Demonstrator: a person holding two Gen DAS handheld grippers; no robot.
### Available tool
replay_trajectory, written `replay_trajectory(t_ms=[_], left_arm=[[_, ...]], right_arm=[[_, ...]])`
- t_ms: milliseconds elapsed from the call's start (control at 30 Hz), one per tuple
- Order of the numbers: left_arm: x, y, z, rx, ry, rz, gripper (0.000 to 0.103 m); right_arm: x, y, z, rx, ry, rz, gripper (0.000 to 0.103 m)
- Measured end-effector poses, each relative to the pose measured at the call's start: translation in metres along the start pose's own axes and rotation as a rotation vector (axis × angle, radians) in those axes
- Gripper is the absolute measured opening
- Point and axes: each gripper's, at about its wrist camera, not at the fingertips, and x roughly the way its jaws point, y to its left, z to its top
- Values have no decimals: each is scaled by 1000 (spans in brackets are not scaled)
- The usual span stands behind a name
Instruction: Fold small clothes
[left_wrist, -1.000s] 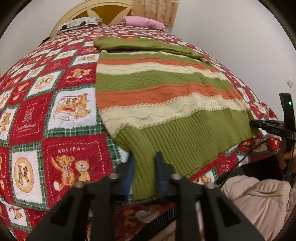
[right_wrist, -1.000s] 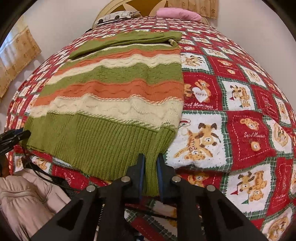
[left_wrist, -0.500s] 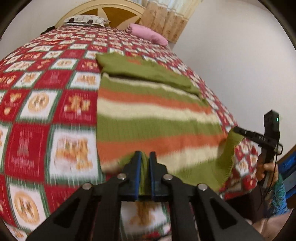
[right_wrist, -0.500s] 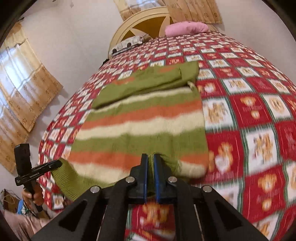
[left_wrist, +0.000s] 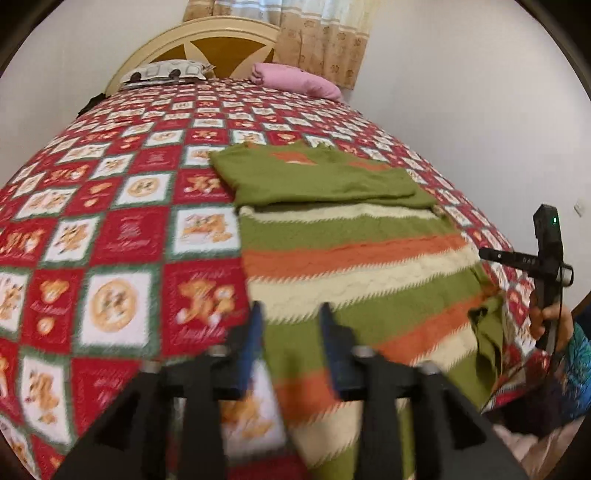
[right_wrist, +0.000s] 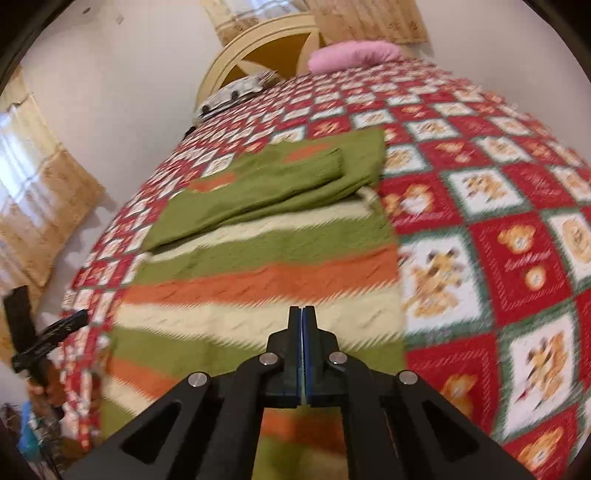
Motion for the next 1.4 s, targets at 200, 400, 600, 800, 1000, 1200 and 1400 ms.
replay_trajectory(t_ms=[200, 400, 600, 800, 1000, 1200, 1400], left_arm=[[-10, -4, -56, -58, 91, -37, 68], [1, -35, -89, -10, 179, -36, 68], [3, -52, -105, -3, 196, -30, 68], [2, -50, -107, -57, 172, -23, 39], [6, -44, -105, -101, 179, -55, 27], [5, -39, -105, -135, 179, -47, 13], [3, -33, -83, -180, 173, -117, 7]], right_arm=[[-21, 2, -40, 51, 8, 43, 71], [-29, 41, -77, -122, 64, -25, 71], [-9, 79, -99, -373, 94, -182, 71], [-27, 71, -81, -454, 36, -198, 71], [-11, 72, -73, -614, 109, -179, 71], [18, 79, -84, -726, 211, -134, 14], [-20, 62, -30, -539, 50, -56, 8]])
